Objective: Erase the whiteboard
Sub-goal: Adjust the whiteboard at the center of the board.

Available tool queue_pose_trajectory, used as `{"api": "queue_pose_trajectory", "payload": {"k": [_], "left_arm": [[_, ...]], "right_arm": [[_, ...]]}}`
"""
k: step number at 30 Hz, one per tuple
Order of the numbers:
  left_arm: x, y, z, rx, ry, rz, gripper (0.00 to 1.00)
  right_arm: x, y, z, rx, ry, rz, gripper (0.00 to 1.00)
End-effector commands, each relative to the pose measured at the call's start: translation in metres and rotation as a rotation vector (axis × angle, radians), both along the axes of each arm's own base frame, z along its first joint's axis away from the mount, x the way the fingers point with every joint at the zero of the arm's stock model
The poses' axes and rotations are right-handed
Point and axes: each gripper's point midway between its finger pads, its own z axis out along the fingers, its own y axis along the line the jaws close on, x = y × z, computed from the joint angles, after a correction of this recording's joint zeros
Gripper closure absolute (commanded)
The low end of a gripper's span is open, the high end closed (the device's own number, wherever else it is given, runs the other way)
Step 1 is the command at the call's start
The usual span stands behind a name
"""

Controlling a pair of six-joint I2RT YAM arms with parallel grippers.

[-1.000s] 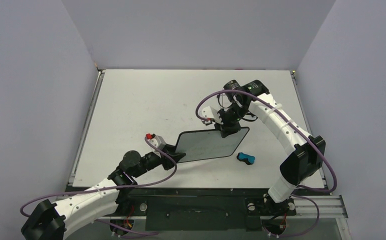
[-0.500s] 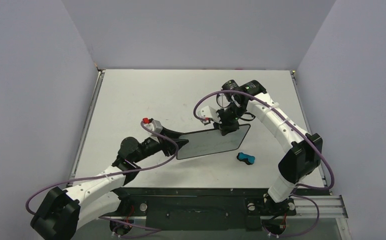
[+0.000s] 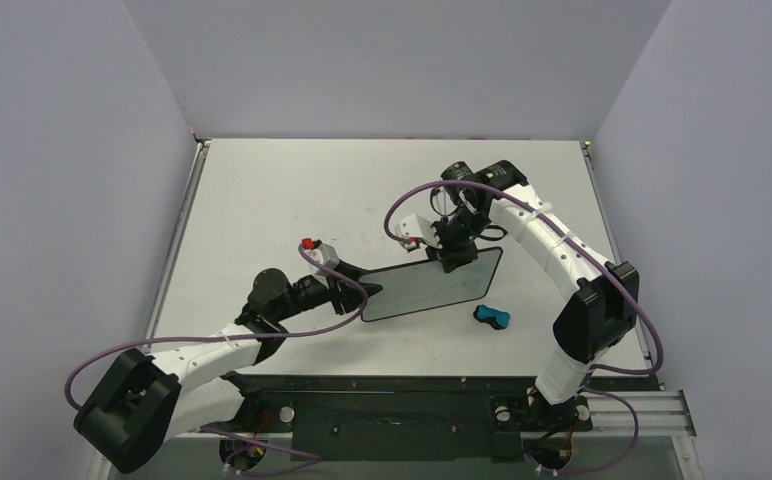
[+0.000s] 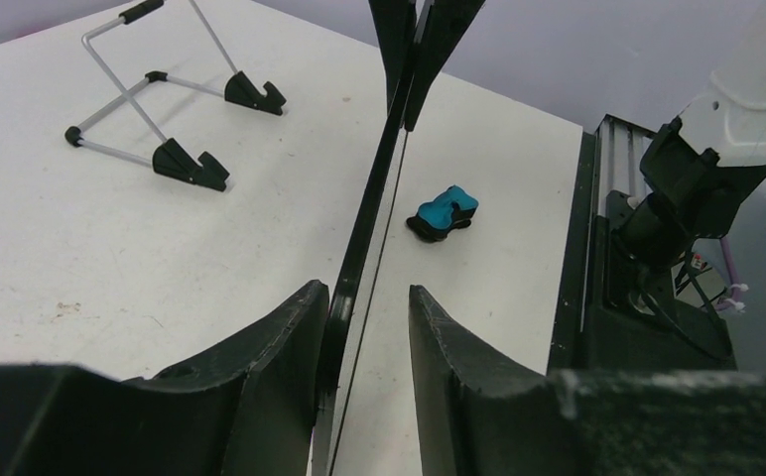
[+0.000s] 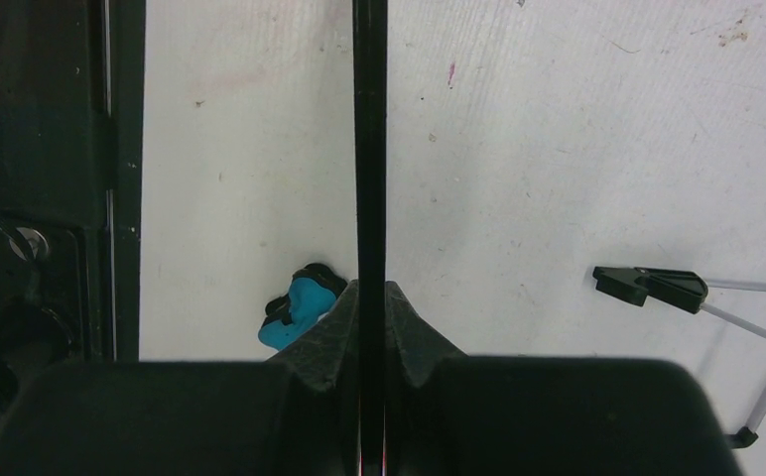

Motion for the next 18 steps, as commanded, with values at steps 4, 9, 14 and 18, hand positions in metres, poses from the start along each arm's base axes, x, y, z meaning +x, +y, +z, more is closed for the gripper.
{"api": "queue_pose_trajectory", "payload": {"k": [4, 9, 14, 18], "left_arm": [[0.002, -0.001, -0.004, -0.006, -0.122, -0.002, 0.65], [0.003, 0.0, -0.012, 0.003, -0.132, 0.005, 0.63], [0.003, -0.004, -0.015, 0.007, -0.131, -0.015, 0.63], [0.003, -0.008, -0.016, -0.003, -0.126, -0.036, 0.73]], "right_arm": [[0.004, 0.015, 0.003, 0.059, -0.002, 0.01, 1.0], [0.004, 0.015, 0.002, 0.06, 0.001, 0.009, 1.0], [0.004, 0.015, 0.001, 0.059, 0.007, 0.009, 1.0], [0.004, 0.016, 0.0, 0.058, 0.011, 0.009, 1.0]]}}
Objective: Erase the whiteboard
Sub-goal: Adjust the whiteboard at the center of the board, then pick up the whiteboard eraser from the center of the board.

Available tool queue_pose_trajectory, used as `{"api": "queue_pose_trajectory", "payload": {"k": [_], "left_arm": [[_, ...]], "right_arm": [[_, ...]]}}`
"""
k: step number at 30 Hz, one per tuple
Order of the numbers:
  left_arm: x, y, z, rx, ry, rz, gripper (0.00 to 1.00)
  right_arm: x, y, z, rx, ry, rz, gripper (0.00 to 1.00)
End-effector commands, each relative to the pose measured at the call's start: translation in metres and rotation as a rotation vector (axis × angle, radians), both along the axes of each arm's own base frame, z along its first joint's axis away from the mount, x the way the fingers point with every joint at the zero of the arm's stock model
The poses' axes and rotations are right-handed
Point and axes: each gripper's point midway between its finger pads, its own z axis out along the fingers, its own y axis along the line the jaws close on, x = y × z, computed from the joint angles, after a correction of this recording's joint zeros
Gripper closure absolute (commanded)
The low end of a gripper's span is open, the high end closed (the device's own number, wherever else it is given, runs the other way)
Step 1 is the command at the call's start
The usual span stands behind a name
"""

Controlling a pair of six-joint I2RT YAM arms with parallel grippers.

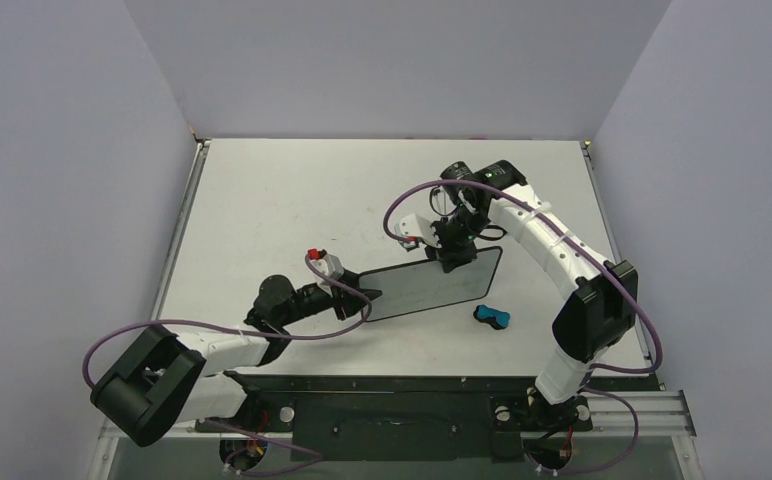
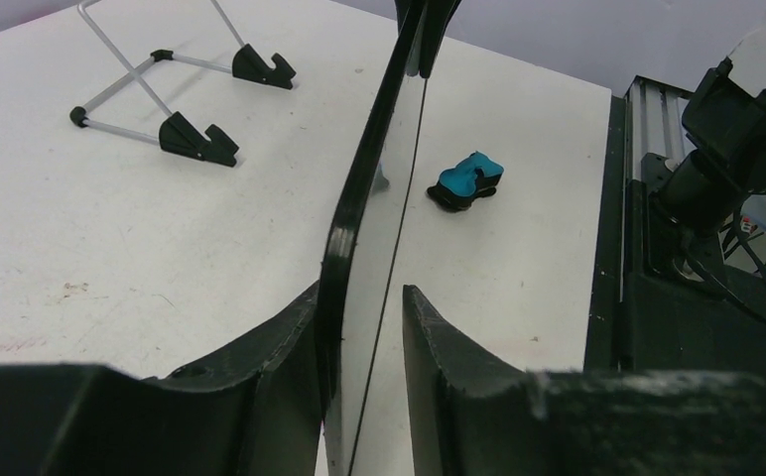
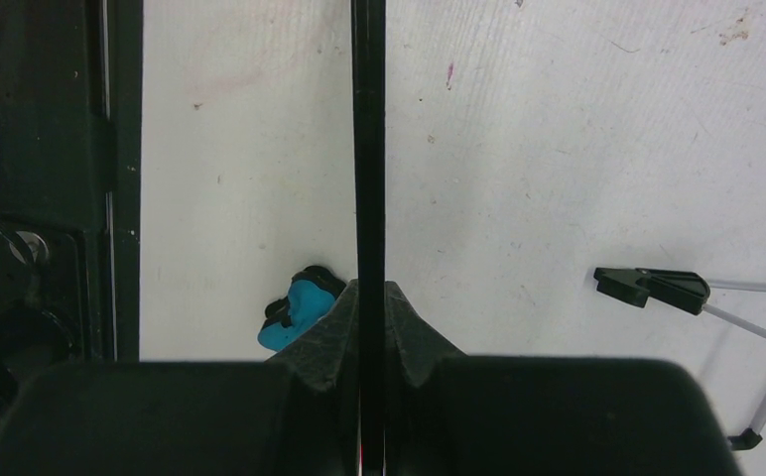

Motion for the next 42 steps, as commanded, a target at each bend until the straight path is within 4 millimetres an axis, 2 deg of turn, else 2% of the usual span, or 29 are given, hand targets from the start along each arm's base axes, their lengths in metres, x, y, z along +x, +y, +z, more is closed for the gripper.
{"api": "queue_pose_trajectory", "payload": {"k": [1, 4, 6, 8, 9, 10, 11, 14, 15, 16, 19, 20, 21, 23, 24, 25, 26, 27, 28, 29, 30, 32, 34, 35, 36, 37, 38, 42], "left_arm": [[-0.001, -0.01, 0.021, -0.055, -0.075, -0.049, 0.76], [0.0, -0.011, 0.02, -0.073, -0.061, -0.049, 0.99], [0.0, -0.009, 0.023, -0.105, -0.04, -0.03, 1.0], [0.0, -0.005, 0.025, -0.128, -0.006, -0.005, 1.0], [0.0, -0.004, 0.026, -0.131, 0.001, 0.002, 1.0], [0.0, -0.003, 0.026, -0.133, 0.02, 0.013, 1.0], [0.0, -0.002, 0.026, -0.134, 0.026, 0.02, 1.0], [-0.005, 0.006, 0.025, -0.139, 0.055, 0.05, 1.0], [-0.006, 0.008, 0.028, -0.148, 0.054, 0.06, 1.0], [-0.008, 0.01, 0.026, -0.151, 0.068, 0.063, 1.0], [-0.009, 0.018, 0.027, -0.175, 0.117, 0.104, 1.0], [-0.008, 0.02, 0.026, -0.178, 0.141, 0.121, 1.0], [-0.006, 0.023, 0.022, -0.178, 0.19, 0.153, 1.0], [-0.005, 0.025, 0.021, -0.17, 0.236, 0.171, 1.0], [-0.006, 0.025, 0.021, -0.173, 0.25, 0.172, 1.0], [-0.008, 0.026, 0.021, -0.184, 0.279, 0.177, 1.0], [-0.007, 0.028, 0.022, -0.196, 0.287, 0.19, 1.0], [-0.01, 0.03, 0.024, -0.22, 0.309, 0.193, 1.0], [-0.008, 0.033, 0.025, -0.232, 0.317, 0.21, 1.0], [-0.01, 0.034, 0.025, -0.245, 0.333, 0.217, 1.0], [-0.008, 0.037, 0.024, -0.252, 0.345, 0.238, 1.0], [-0.008, 0.041, 0.021, -0.262, 0.376, 0.261, 1.0], [-0.007, 0.043, 0.022, -0.275, 0.389, 0.276, 1.0], [-0.007, 0.044, 0.022, -0.283, 0.397, 0.28, 1.0], [-0.007, 0.045, 0.023, -0.286, 0.4, 0.289, 1.0], [-0.007, 0.046, 0.024, -0.29, 0.4, 0.291, 1.0], [-0.007, 0.046, 0.025, -0.294, 0.399, 0.292, 1.0], [-0.009, 0.047, 0.026, -0.302, 0.4, 0.288, 1.0]], "right_arm": [[0.003, 0.015, 0.002, 0.059, 0.006, 0.015, 1.0], [0.002, 0.015, 0.002, 0.059, 0.008, 0.013, 1.0], [0.005, 0.017, 0.003, 0.064, 0.004, 0.0, 0.99], [0.009, 0.019, 0.006, 0.074, -0.005, -0.034, 0.84], [0.011, 0.021, 0.011, 0.083, -0.01, -0.06, 0.72], [0.015, 0.022, 0.014, 0.094, -0.019, -0.076, 0.65], [0.018, 0.024, 0.023, 0.11, -0.027, -0.108, 0.52], [0.029, 0.027, 0.047, 0.159, -0.066, -0.17, 0.36], [0.034, 0.026, 0.062, 0.193, -0.086, -0.198, 0.28], [0.036, 0.025, 0.07, 0.21, -0.098, -0.212, 0.26], [0.044, 0.01, 0.109, 0.307, -0.159, -0.281, 0.22], [0.038, 0.006, 0.122, 0.351, -0.168, -0.286, 0.21], [0.04, -0.006, 0.126, 0.367, -0.173, -0.321, 0.2], [0.027, -0.024, 0.127, 0.401, -0.178, -0.341, 0.19], [0.014, -0.037, 0.113, 0.387, -0.163, -0.364, 0.18], [0.011, -0.042, 0.101, 0.377, -0.165, -0.377, 0.18], [-0.002, -0.055, 0.073, 0.32, -0.147, -0.401, 0.18], [-0.008, -0.062, 0.057, 0.278, -0.14, -0.407, 0.18], [-0.023, -0.077, 0.025, 0.196, -0.114, -0.421, 0.17], [-0.024, -0.082, 0.012, 0.169, -0.115, -0.438, 0.17], [-0.032, -0.093, -0.014, 0.121, -0.098, -0.474, 0.2], [-0.038, -0.104, -0.041, 0.086, -0.103, -0.523, 0.24], [-0.03, -0.111, -0.057, 0.091, -0.162, -0.596, 0.25], [-0.033, -0.117, -0.073, 0.066, -0.165, -0.629, 0.25], [-0.02, -0.116, -0.07, 0.097, -0.224, -0.664, 0.25], [-0.021, -0.12, -0.08, 0.075, -0.227, -0.702, 0.25], [-0.01, -0.121, -0.079, 0.086, -0.266, -0.724, 0.25], [-0.003, -0.123, -0.094, 0.039, -0.229, -0.789, 0.28]]}}
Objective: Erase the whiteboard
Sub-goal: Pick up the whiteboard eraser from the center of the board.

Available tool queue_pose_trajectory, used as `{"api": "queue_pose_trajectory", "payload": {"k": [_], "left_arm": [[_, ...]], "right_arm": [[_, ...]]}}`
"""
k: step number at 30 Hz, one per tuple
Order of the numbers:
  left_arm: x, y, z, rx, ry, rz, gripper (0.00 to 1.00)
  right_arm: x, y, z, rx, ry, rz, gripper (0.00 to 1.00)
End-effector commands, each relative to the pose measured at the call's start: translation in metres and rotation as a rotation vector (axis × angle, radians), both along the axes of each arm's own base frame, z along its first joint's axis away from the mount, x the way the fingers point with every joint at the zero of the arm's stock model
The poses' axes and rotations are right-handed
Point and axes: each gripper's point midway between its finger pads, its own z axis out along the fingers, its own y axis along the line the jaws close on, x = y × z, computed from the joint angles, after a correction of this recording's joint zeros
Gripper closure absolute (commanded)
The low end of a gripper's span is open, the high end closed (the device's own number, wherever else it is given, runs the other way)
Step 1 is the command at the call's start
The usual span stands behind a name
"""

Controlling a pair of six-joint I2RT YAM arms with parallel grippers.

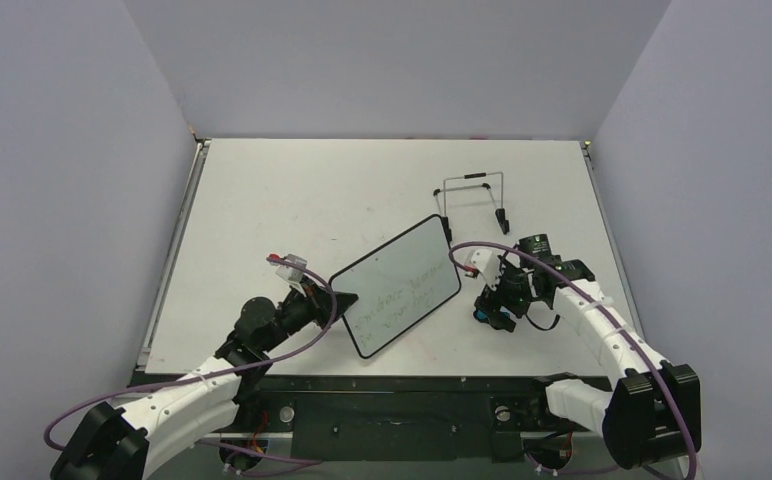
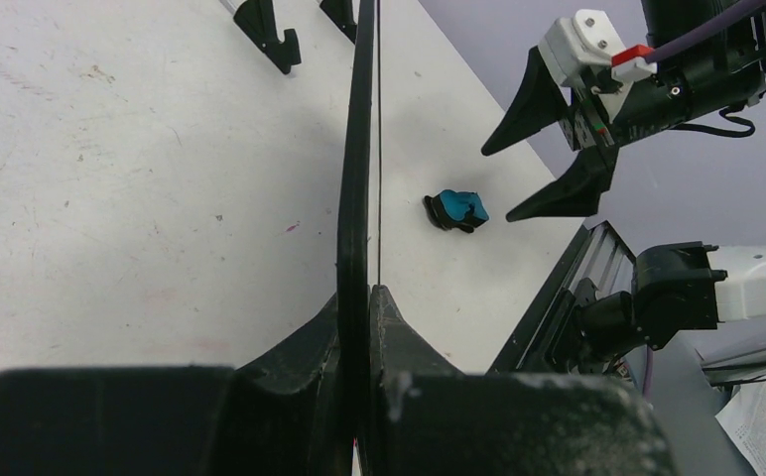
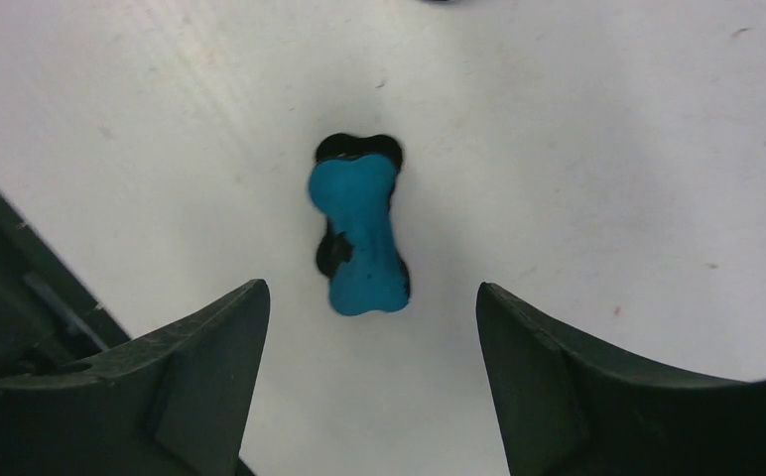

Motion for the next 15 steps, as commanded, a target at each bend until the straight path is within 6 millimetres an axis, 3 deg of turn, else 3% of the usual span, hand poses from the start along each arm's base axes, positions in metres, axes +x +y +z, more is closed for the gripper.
{"api": "queue_pose_trajectory", "payload": {"k": [1, 5, 9, 15], "left_arm": [[0.003, 0.001, 0.035, -0.099, -0.076, 0.023, 1.0], [0.002, 0.001, 0.034, -0.101, -0.074, 0.024, 1.0], [0.001, 0.001, 0.035, -0.104, -0.079, 0.022, 1.0], [0.0, 0.001, 0.034, -0.102, -0.08, 0.02, 1.0]], "right_arm": [[0.049, 0.002, 0.003, -0.026, -0.137, -0.103, 0.3], [0.043, 0.004, -0.014, -0.071, -0.082, -0.077, 0.37], [0.039, 0.006, -0.018, -0.075, -0.046, -0.067, 0.44], [0.023, 0.003, -0.03, -0.11, 0.031, -0.003, 0.45]]}}
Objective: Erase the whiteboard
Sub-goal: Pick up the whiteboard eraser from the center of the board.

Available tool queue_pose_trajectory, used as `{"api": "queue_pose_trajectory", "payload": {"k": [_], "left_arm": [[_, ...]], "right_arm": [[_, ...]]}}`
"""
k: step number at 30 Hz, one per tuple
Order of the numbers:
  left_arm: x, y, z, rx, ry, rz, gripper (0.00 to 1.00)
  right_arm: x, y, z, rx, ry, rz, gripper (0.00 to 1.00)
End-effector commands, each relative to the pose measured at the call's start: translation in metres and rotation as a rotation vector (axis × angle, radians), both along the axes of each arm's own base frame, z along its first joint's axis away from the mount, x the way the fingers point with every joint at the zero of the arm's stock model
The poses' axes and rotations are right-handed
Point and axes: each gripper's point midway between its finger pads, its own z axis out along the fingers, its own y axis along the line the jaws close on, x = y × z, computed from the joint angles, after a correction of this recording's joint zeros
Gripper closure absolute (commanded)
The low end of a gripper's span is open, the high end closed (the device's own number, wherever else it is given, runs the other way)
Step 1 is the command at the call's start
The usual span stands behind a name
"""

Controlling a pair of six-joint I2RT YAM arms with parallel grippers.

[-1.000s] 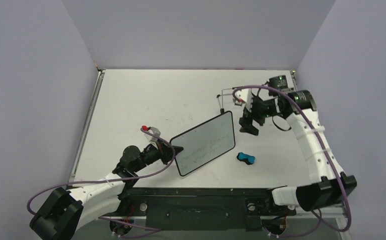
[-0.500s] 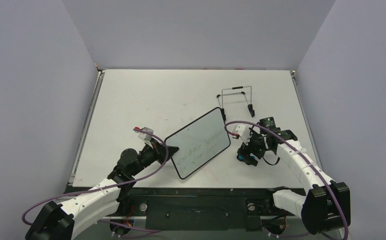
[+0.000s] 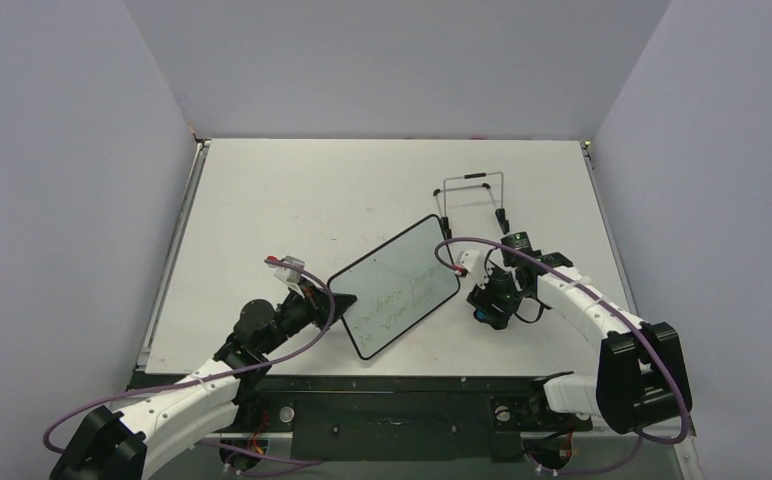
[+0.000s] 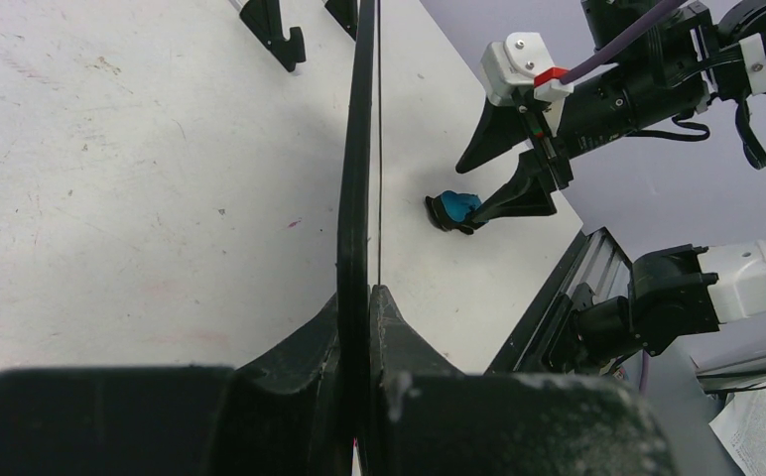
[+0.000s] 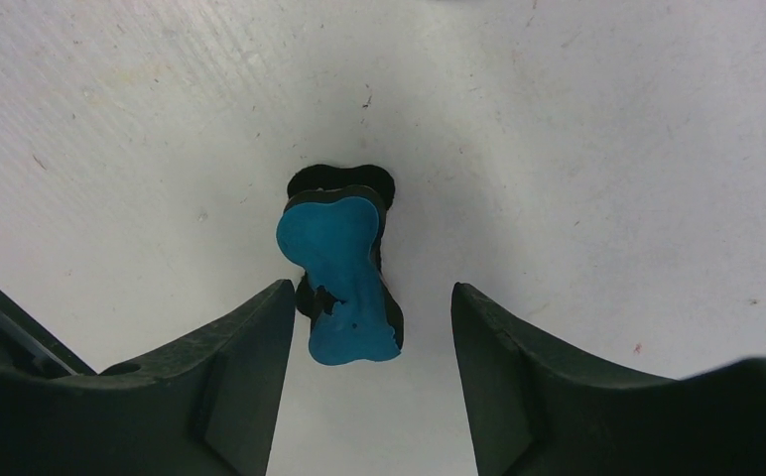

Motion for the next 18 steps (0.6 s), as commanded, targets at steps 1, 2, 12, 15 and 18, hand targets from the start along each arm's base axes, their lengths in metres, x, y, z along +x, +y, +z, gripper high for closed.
{"api": "queue_pose_trajectory", "payload": {"k": [1, 2, 12, 15, 18], "left_arm": [[0.002, -0.002, 0.037, -0.088, -0.101, 0.002, 1.0], [0.002, -0.002, 0.037, -0.089, -0.102, 0.001, 1.0], [-0.001, 0.001, 0.038, -0.095, -0.108, 0.006, 1.0], [-0.001, 0.001, 0.038, -0.096, -0.107, 0.006, 1.0], [-0.001, 0.001, 0.037, -0.097, -0.107, 0.007, 1.0]], "right_arm": [[-0.003, -0.002, -0.006, -0.037, 0.029, 0.038, 0.45], [-0.003, -0.002, -0.006, -0.04, 0.033, 0.038, 0.45], [0.0, -0.004, -0.018, -0.089, 0.053, 0.022, 0.57], [-0.001, -0.004, -0.022, -0.106, 0.064, 0.029, 0.62], [-0.001, -0.004, -0.022, -0.112, 0.066, 0.033, 0.66]]}}
